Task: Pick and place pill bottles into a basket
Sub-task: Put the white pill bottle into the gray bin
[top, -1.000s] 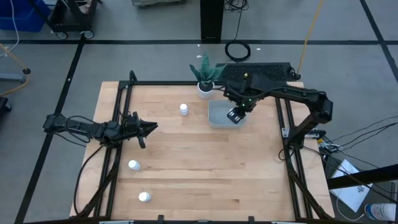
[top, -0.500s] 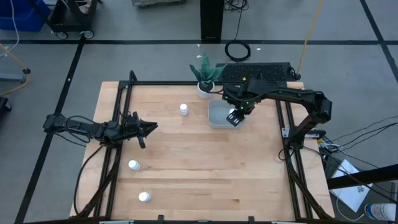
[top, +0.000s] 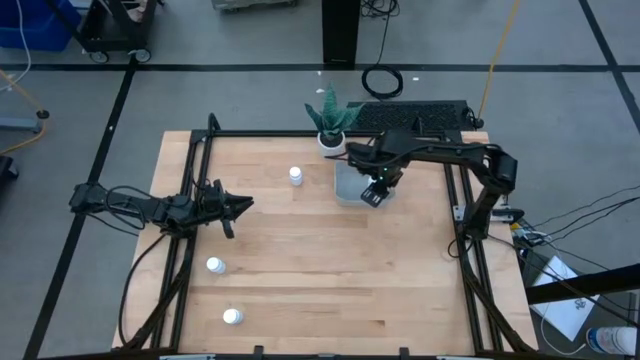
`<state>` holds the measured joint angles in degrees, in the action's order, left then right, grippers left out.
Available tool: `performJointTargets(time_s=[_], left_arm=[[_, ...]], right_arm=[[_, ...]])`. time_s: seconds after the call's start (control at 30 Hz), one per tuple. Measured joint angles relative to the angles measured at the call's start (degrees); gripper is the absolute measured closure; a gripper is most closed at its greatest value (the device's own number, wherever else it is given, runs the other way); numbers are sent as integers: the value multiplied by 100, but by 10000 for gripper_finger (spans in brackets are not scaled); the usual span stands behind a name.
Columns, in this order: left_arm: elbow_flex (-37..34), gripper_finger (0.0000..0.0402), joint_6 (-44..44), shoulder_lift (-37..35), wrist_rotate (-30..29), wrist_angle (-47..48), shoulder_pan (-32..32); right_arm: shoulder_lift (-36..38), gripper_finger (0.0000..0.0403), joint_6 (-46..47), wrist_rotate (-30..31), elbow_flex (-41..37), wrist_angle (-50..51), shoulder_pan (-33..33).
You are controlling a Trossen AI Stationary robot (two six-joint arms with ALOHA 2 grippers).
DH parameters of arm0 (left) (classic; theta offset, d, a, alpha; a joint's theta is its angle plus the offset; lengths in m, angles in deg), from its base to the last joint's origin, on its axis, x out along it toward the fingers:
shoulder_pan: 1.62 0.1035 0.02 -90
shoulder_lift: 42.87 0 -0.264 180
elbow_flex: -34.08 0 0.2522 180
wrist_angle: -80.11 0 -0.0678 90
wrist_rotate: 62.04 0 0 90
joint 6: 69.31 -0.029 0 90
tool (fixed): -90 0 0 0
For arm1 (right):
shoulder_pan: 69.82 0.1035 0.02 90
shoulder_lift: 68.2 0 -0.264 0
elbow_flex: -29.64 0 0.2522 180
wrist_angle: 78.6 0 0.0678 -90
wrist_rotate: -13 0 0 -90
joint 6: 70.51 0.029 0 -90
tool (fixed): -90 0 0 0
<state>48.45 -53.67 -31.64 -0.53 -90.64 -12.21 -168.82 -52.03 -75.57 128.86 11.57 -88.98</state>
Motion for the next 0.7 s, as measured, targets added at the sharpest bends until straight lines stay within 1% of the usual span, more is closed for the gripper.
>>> performJointTargets(time_s=[0.27, 0.37, 0.5, 0.7], left_arm=[[0, 337, 0, 1, 0, 0, 2], [0, 337, 0, 0, 1, 0, 0], [0, 337, 0, 1, 0, 0, 0], [0, 337, 0, -1, 0, 0, 0]], right_arm=[[-50, 255, -124, 149, 3, -197, -42], [-50, 255, -142, 106, -74, -202, -129], [-50, 255, -163, 14, -322, -272, -152], [-50, 250, -161, -9, -751, -708, -149]])
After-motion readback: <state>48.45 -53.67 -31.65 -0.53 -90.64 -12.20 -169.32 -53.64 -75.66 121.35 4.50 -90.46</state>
